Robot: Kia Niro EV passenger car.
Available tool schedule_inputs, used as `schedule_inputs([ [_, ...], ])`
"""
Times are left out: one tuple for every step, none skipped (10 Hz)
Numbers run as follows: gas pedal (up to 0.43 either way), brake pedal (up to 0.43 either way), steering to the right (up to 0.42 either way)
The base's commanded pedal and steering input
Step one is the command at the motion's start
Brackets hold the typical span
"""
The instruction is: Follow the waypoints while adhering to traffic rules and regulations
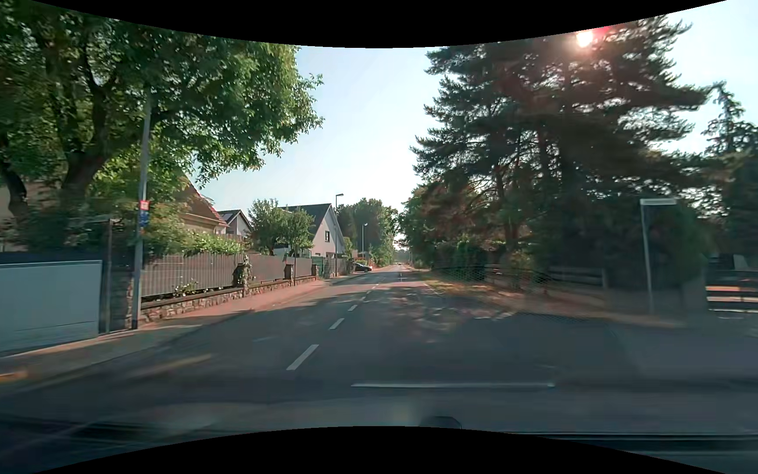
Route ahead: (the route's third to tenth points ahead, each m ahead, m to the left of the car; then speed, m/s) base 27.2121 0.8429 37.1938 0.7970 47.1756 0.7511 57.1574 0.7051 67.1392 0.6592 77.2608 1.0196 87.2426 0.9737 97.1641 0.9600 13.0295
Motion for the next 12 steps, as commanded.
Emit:
schedule_inputs([
  [0.197, 0.0, -0.011],
  [0.177, 0.0, -0.009],
  [0.118, 0.0, -0.009],
  [0.118, 0.0, -0.007],
  [0.118, 0.0, -0.006],
  [0.118, 0.0, -0.005],
  [0.118, 0.0, -0.005],
  [0.118, 0.0, -0.005],
  [0.118, 0.0, -0.005],
  [0.118, 0.0, -0.005],
  [0.118, 0.0, -0.005],
  [0.118, 0.0, -0.005],
])
